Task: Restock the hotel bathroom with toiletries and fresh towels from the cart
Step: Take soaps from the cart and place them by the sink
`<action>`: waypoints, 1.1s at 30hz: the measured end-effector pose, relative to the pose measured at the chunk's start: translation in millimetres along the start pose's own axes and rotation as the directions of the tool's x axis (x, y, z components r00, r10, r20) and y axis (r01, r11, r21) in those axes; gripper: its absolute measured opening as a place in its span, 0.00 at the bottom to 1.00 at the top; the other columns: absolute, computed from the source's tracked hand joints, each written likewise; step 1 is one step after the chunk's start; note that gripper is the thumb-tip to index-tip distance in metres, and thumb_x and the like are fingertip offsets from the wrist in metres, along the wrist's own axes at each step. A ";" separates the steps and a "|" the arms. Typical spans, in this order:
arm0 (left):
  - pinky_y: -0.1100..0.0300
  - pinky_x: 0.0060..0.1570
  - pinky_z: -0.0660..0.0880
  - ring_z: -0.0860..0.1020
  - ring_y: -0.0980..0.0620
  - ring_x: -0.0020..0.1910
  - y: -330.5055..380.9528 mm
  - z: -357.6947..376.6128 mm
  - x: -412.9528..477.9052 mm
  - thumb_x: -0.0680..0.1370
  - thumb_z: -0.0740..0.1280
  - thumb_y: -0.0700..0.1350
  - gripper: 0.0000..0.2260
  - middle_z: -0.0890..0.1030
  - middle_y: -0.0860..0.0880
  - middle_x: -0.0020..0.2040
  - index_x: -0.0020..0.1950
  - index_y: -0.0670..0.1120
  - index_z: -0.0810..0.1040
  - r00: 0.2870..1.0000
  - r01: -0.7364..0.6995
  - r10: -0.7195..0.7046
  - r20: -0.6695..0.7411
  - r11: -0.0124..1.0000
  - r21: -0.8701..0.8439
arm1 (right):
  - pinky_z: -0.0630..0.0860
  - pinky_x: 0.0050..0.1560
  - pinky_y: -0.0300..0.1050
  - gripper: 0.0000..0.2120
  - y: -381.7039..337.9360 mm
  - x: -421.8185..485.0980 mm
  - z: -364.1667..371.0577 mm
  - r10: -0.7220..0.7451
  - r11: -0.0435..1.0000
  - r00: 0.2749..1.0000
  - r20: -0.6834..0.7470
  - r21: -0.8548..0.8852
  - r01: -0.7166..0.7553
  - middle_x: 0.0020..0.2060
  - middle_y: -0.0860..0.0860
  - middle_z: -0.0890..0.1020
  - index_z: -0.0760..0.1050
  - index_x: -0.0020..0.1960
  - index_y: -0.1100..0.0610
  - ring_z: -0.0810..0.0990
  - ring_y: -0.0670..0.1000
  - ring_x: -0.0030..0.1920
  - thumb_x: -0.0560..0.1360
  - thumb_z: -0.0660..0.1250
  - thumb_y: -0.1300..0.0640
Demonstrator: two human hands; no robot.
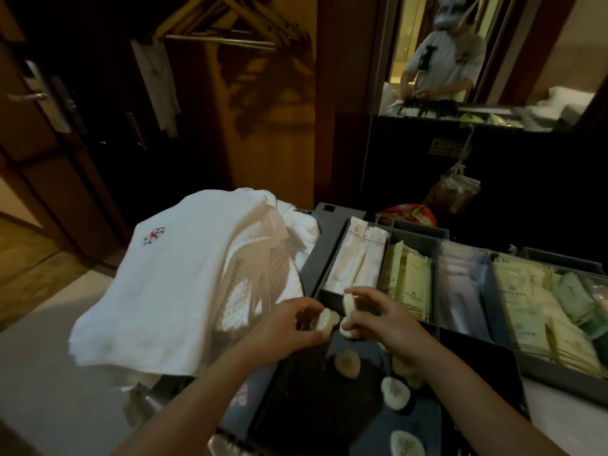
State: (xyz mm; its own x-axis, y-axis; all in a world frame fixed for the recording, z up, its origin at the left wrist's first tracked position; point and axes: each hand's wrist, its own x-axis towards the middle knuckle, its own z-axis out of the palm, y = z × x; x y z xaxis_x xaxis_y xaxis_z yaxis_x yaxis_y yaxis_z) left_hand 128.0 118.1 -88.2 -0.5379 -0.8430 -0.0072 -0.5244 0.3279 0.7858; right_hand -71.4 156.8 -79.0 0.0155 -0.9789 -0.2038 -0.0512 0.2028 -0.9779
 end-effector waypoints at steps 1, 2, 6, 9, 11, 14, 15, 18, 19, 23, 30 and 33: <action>0.65 0.47 0.76 0.78 0.60 0.45 2.1 -7.7 -1.1 0.71 0.73 0.46 0.12 0.80 0.55 0.46 0.53 0.54 0.77 1.000 0.014 -0.015 -0.013 1.000 -0.018 | 0.81 0.45 0.45 0.14 -4.4 1.2 5.4 0.013 0.999 1.000 0.009 0.053 -0.013 0.50 0.54 0.79 0.77 0.56 0.53 0.84 0.51 0.41 0.74 0.67 0.66; 0.66 0.46 0.76 0.79 0.60 0.45 4.3 -15.3 -3.3 0.71 0.73 0.45 0.12 0.80 0.55 0.46 0.52 0.55 0.76 0.999 0.026 -0.027 -0.033 0.999 -0.030 | 0.81 0.44 0.43 0.14 -7.7 2.3 10.5 0.024 0.995 0.999 0.024 0.094 -0.026 0.50 0.54 0.79 0.77 0.57 0.54 0.84 0.51 0.40 0.74 0.67 0.66; 0.67 0.47 0.76 0.79 0.61 0.46 19.5 -41.8 -22.4 0.71 0.73 0.46 0.12 0.80 0.58 0.47 0.52 0.55 0.76 0.987 0.058 -0.058 -0.151 0.998 -0.005 | 0.79 0.38 0.39 0.11 -17.9 8.4 30.4 0.042 0.981 0.994 0.102 0.186 -0.061 0.49 0.58 0.80 0.76 0.55 0.56 0.83 0.52 0.42 0.75 0.65 0.67; 0.72 0.46 0.74 0.77 0.62 0.47 31.5 -57.2 -43.6 0.72 0.72 0.45 0.13 0.77 0.59 0.48 0.56 0.52 0.75 0.972 0.116 -0.110 -0.206 0.993 0.019 | 0.78 0.37 0.37 0.12 -28.0 15.1 42.1 0.023 0.981 0.980 0.197 0.184 -0.060 0.50 0.58 0.80 0.76 0.57 0.58 0.84 0.52 0.41 0.76 0.64 0.67; 0.69 0.49 0.75 0.77 0.62 0.49 37.2 -64.7 -60.0 0.73 0.71 0.48 0.14 0.78 0.59 0.51 0.57 0.54 0.75 0.956 0.167 -0.149 -0.252 0.985 0.052 | 0.79 0.39 0.38 0.12 -35.9 17.5 48.9 -0.009 0.985 0.965 0.262 0.170 -0.037 0.51 0.59 0.79 0.75 0.58 0.58 0.85 0.54 0.41 0.76 0.64 0.66; 0.64 0.51 0.77 0.77 0.60 0.50 43.4 -69.8 -87.2 0.72 0.71 0.49 0.15 0.78 0.58 0.52 0.57 0.55 0.75 0.908 0.263 -0.233 -0.347 0.964 0.041 | 0.81 0.42 0.42 0.11 -49.6 17.9 59.2 -0.057 0.989 0.927 0.370 0.146 0.002 0.50 0.57 0.79 0.76 0.56 0.55 0.84 0.55 0.41 0.76 0.65 0.65; 0.64 0.50 0.77 0.77 0.60 0.50 45.3 -69.0 -97.1 0.72 0.72 0.49 0.14 0.78 0.58 0.52 0.56 0.55 0.76 0.887 0.292 -0.253 -0.386 0.955 0.043 | 0.81 0.43 0.43 0.10 -53.9 16.1 63.3 -0.071 0.991 0.906 0.418 0.129 0.017 0.51 0.56 0.80 0.76 0.55 0.55 0.84 0.55 0.41 0.76 0.65 0.64; 0.70 0.44 0.74 0.77 0.61 0.48 54.8 -60.6 -132.8 0.71 0.73 0.49 0.13 0.78 0.59 0.50 0.52 0.58 0.75 0.811 0.369 -0.287 -0.510 0.927 0.066 | 0.80 0.42 0.44 0.10 -65.5 7.4 79.8 -0.107 0.994 0.811 0.576 0.078 0.076 0.51 0.54 0.81 0.76 0.56 0.55 0.84 0.54 0.40 0.76 0.65 0.64; 0.71 0.42 0.73 0.77 0.61 0.48 59.2 -56.3 -146.4 0.71 0.72 0.49 0.14 0.78 0.59 0.50 0.53 0.58 0.74 0.780 0.402 -0.309 -0.544 0.914 0.059 | 0.81 0.42 0.43 0.11 -69.3 3.4 86.9 -0.111 0.994 0.781 0.615 0.057 0.097 0.51 0.55 0.81 0.75 0.56 0.55 0.84 0.53 0.40 0.75 0.65 0.63; 0.69 0.46 0.73 0.77 0.61 0.48 78.8 -37.7 -208.4 0.71 0.72 0.50 0.14 0.78 0.58 0.49 0.55 0.55 0.76 0.657 0.524 -0.367 -0.658 0.850 0.049 | 0.80 0.38 0.40 0.12 -77.6 -18.2 126.7 -0.111 0.988 0.650 0.752 0.016 0.151 0.49 0.54 0.80 0.74 0.56 0.52 0.83 0.52 0.38 0.74 0.66 0.63; 0.65 0.51 0.74 0.74 0.63 0.49 108.9 -1.5 -331.2 0.72 0.69 0.54 0.16 0.75 0.60 0.51 0.58 0.56 0.73 0.403 0.761 -0.495 -0.770 0.648 -0.018 | 0.81 0.48 0.45 0.17 -70.8 -92.6 207.3 -0.079 0.901 0.286 0.955 -0.054 0.430 0.51 0.47 0.80 0.73 0.58 0.47 0.84 0.49 0.44 0.71 0.70 0.55; 0.63 0.49 0.76 0.74 0.63 0.48 120.3 16.8 -382.6 0.72 0.69 0.56 0.18 0.74 0.61 0.52 0.60 0.57 0.71 0.270 0.872 -0.526 -0.807 0.488 -0.027 | 0.81 0.45 0.45 0.18 -60.8 -132.2 241.4 -0.107 0.819 0.136 0.985 0.010 0.574 0.49 0.46 0.79 0.72 0.56 0.43 0.83 0.51 0.43 0.71 0.72 0.57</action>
State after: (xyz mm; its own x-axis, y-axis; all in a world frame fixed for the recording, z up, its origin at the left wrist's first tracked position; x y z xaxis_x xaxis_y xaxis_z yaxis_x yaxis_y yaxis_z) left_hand 259.6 487.2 -1.3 0.6632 -0.7438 0.0834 -0.7075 -0.5865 0.3943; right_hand 170.7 280.0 -3.9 0.9911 -0.1294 0.0311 -0.0228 -0.3954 -0.9182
